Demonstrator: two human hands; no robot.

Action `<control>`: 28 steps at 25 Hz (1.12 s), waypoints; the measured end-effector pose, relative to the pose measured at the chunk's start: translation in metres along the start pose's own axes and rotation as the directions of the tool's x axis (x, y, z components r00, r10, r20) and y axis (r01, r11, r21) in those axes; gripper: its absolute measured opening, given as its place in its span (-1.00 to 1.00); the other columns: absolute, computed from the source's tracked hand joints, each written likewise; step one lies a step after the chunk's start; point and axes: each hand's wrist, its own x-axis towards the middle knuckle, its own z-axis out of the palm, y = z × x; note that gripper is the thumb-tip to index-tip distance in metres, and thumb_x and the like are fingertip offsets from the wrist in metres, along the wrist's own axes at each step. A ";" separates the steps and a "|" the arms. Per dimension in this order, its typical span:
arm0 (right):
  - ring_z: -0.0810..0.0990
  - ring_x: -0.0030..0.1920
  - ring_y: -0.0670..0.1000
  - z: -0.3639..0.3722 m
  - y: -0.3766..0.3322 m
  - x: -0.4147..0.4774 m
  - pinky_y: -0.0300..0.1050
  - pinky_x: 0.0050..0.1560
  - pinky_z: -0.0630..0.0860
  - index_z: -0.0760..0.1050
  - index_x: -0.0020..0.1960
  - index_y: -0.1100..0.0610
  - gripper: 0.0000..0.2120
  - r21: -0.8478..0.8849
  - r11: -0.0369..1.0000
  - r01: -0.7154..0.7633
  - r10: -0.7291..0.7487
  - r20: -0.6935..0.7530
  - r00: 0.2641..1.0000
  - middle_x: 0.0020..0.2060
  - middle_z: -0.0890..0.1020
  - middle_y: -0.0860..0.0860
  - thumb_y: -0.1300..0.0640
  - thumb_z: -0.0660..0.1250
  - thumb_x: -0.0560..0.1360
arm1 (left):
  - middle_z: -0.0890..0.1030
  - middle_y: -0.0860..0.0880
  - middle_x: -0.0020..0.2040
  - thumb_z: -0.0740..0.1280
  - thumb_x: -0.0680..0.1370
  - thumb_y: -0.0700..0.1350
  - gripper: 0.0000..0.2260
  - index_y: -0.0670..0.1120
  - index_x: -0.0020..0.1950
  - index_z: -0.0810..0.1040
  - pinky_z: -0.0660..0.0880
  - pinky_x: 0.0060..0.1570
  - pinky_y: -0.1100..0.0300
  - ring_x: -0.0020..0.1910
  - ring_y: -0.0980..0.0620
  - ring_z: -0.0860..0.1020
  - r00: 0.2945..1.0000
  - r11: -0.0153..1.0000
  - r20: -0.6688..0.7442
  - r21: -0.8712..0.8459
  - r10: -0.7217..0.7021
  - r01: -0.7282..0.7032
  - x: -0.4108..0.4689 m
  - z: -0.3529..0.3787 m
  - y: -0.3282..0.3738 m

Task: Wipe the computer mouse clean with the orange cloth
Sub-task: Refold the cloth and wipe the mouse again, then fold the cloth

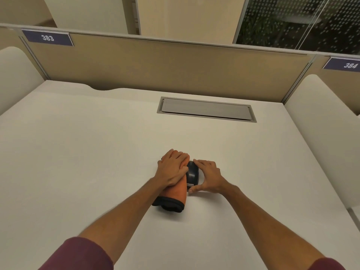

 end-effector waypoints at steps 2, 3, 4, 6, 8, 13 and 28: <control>0.11 0.46 0.08 0.001 0.000 0.001 0.10 0.42 0.12 0.05 0.52 0.02 0.07 0.001 1.000 -0.004 0.004 0.004 1.000 0.49 0.20 0.00 -0.33 0.48 0.20 | 0.35 0.01 0.45 0.11 0.58 0.07 -0.54 0.02 0.48 0.31 0.23 0.35 -0.13 0.48 -0.03 0.18 1.000 1.000 0.025 -0.022 0.008 -0.007 -0.001 -0.001 0.001; 0.11 0.46 0.08 0.001 0.001 0.001 0.10 0.43 0.13 0.06 0.52 0.01 0.07 0.005 1.000 -0.004 0.004 0.005 1.000 0.49 0.20 0.00 -0.33 0.48 0.20 | 0.36 0.01 0.43 0.07 0.54 0.10 -0.49 0.02 0.47 0.31 0.24 0.35 -0.12 0.47 -0.03 0.21 0.999 0.999 0.037 -0.039 0.009 -0.008 -0.004 -0.001 0.001; 0.11 0.46 0.08 0.001 0.002 0.001 0.10 0.43 0.13 0.06 0.52 0.00 0.07 0.008 1.000 -0.003 0.003 0.004 1.000 0.49 0.21 -0.01 -0.33 0.49 0.20 | 0.37 0.01 0.43 0.05 0.50 0.11 -0.46 0.02 0.48 0.31 0.25 0.35 -0.11 0.46 -0.02 0.22 0.999 0.999 0.047 -0.052 0.013 -0.011 -0.007 -0.002 0.001; 0.12 0.46 0.08 0.001 0.002 0.002 0.10 0.42 0.14 0.07 0.52 0.00 0.07 0.010 1.000 -0.003 0.003 0.003 1.000 0.48 0.22 -0.01 -0.34 0.49 0.19 | 0.36 0.00 0.44 0.06 0.55 0.10 -0.50 0.02 0.48 0.31 0.25 0.35 -0.11 0.45 -0.02 0.23 0.998 0.999 0.055 -0.048 0.026 -0.024 -0.007 -0.002 0.000; 0.12 0.45 0.08 0.001 0.002 0.002 0.10 0.42 0.14 0.07 0.52 0.01 0.07 0.009 1.000 -0.001 0.001 0.002 1.000 0.48 0.22 0.00 -0.33 0.50 0.19 | 0.35 0.00 0.46 0.10 0.63 0.03 -0.59 0.02 0.48 0.32 0.24 0.36 -0.12 0.45 -0.03 0.23 0.998 1.000 0.064 -0.012 0.028 -0.028 0.001 -0.004 0.001; 0.13 0.44 0.08 0.001 0.002 0.002 0.08 0.40 0.15 0.06 0.52 -0.01 0.06 0.015 1.000 0.011 -0.011 -0.005 1.000 0.46 0.25 -0.02 -0.30 0.51 0.20 | 0.38 -0.02 0.45 0.06 0.66 0.05 -0.62 0.02 0.45 0.37 0.22 0.35 -0.19 0.46 -0.08 0.24 0.991 0.997 0.134 0.072 -0.013 0.004 0.022 -0.010 0.013; 0.17 0.43 0.08 0.002 0.001 0.001 0.10 0.38 0.18 0.09 0.50 -0.03 0.03 0.035 0.999 0.006 -0.005 -0.018 1.000 0.44 0.28 -0.04 -0.30 0.51 0.20 | 0.38 -0.02 0.44 0.10 0.64 0.00 -0.63 0.01 0.44 0.37 0.29 0.32 -0.12 0.42 -0.07 0.28 0.998 0.997 0.059 0.082 0.010 -0.014 0.006 -0.007 0.019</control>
